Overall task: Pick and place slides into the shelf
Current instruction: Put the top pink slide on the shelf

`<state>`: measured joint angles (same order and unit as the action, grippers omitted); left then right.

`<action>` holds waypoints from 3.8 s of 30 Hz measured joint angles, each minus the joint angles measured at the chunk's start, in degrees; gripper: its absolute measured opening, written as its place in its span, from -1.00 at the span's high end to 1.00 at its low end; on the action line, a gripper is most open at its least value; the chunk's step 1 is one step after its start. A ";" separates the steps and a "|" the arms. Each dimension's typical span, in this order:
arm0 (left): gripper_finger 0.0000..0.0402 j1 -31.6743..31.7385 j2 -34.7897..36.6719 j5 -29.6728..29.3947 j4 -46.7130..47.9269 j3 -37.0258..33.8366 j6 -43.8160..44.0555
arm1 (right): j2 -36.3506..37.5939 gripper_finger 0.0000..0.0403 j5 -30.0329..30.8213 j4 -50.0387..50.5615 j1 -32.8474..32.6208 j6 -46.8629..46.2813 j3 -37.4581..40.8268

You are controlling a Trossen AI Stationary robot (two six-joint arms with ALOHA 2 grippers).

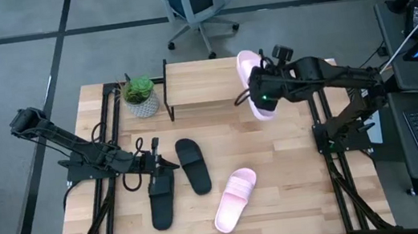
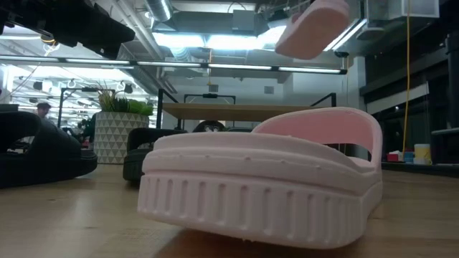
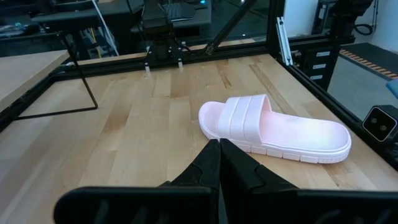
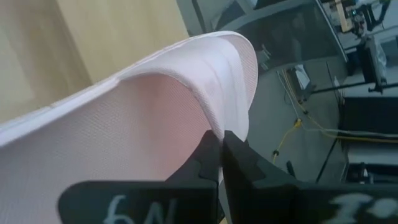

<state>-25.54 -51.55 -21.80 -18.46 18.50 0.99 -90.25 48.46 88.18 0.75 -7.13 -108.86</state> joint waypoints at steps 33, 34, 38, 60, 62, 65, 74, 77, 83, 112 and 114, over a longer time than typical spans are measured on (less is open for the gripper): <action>1.00 2.18 0.02 -0.09 -0.04 0.02 -0.09 | -2.54 0.97 -0.04 -11.75 12.57 15.49 0.02; 1.00 2.35 0.02 -0.09 -0.04 0.02 -0.09 | -2.54 0.97 -0.36 -12.04 12.92 16.35 0.02; 1.00 2.80 0.02 -0.07 -0.04 0.02 -0.09 | -2.73 0.97 -3.36 -12.23 14.68 16.50 0.02; 1.00 2.93 0.02 -0.02 -0.02 0.02 -0.04 | -8.51 0.97 -6.43 -10.71 16.73 16.47 0.02; 1.00 2.93 0.02 -0.02 -0.02 0.02 -0.06 | -8.51 0.97 -7.20 -9.96 16.75 16.47 0.02; 1.00 2.93 0.02 -0.02 -0.02 0.02 -0.04 | -8.51 0.97 -9.18 -9.53 17.02 16.49 0.02; 1.00 2.93 0.02 -0.02 -0.02 0.02 0.04 | -8.55 0.97 -11.25 -8.70 19.17 16.36 0.46; 1.00 2.93 0.02 -0.02 -0.02 0.02 0.11 | -8.55 0.97 -11.32 -8.68 19.42 16.29 0.48; 1.00 2.93 0.02 -0.02 -0.02 0.02 0.11 | -8.55 0.97 -13.74 -8.72 19.46 16.26 0.48; 1.00 2.93 0.02 0.00 -0.02 0.02 0.33 | -8.75 0.97 -13.39 -11.40 19.50 16.71 2.89; 1.00 2.93 0.02 -0.02 -0.02 0.02 0.33 | -8.82 0.97 -12.40 -11.49 19.49 17.77 5.02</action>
<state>-22.61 -51.53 -21.82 -18.48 18.52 1.32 -99.08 36.06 76.69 20.23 10.65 -103.84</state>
